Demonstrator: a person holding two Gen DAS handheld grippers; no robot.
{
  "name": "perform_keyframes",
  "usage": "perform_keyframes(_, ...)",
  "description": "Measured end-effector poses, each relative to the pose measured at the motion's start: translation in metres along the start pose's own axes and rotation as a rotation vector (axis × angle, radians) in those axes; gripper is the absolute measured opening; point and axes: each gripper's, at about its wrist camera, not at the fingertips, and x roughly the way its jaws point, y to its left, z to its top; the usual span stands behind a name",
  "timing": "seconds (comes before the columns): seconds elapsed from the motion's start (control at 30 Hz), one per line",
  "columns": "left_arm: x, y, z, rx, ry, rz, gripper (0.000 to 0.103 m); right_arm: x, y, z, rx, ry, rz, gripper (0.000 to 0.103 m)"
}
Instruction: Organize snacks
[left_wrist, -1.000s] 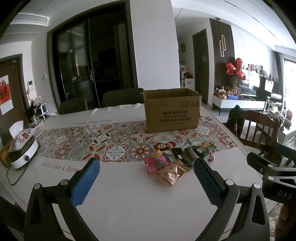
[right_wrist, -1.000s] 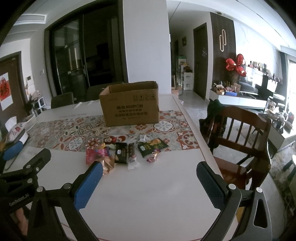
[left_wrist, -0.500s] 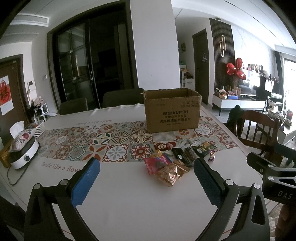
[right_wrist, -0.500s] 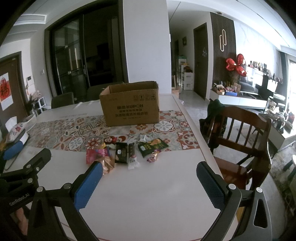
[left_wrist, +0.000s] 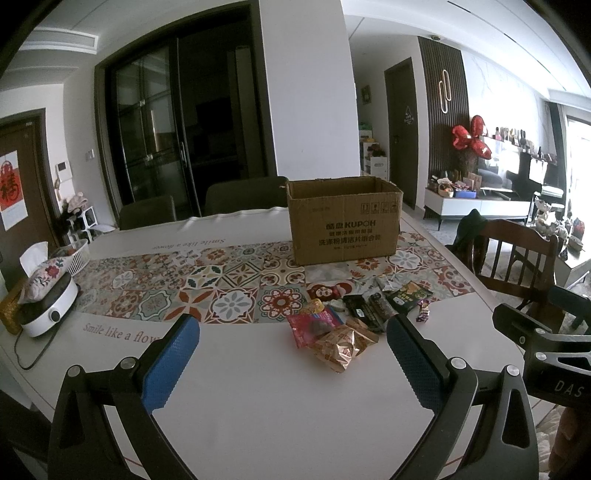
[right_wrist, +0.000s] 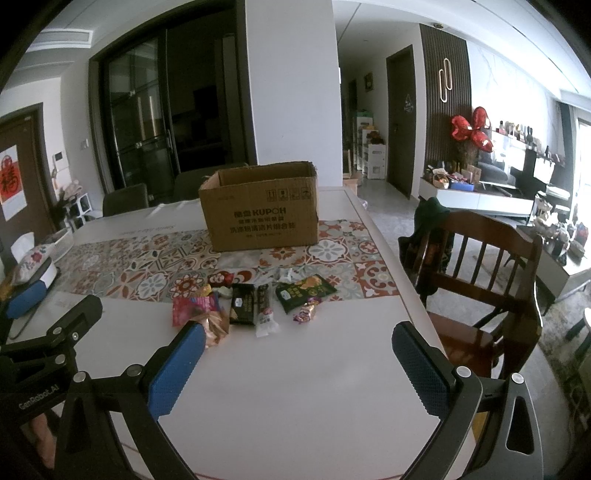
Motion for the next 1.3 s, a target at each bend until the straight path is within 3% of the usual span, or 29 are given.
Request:
perform_keyframes(0.67, 0.002, -0.001, 0.001, 0.001, 0.005, -0.011, 0.103, -0.003, 0.002, 0.001, 0.001, 0.009, 0.003, 0.102)
perform_keyframes(1.1, 0.023, -0.008, -0.001, 0.058, 0.039, -0.049, 0.103, 0.026, -0.003, -0.004, 0.029, 0.075, 0.031, 0.102)
perform_keyframes(1.2, 0.031, -0.011, -0.002, 0.089, 0.043, -0.053, 0.101, 0.038, -0.003, -0.006, 0.033, 0.105, 0.036, 0.102)
perform_keyframes(1.3, 0.045, -0.014, -0.004, 0.118, 0.077, -0.072, 0.092, 0.050, -0.002, -0.009, 0.030, 0.134, 0.037, 0.101)
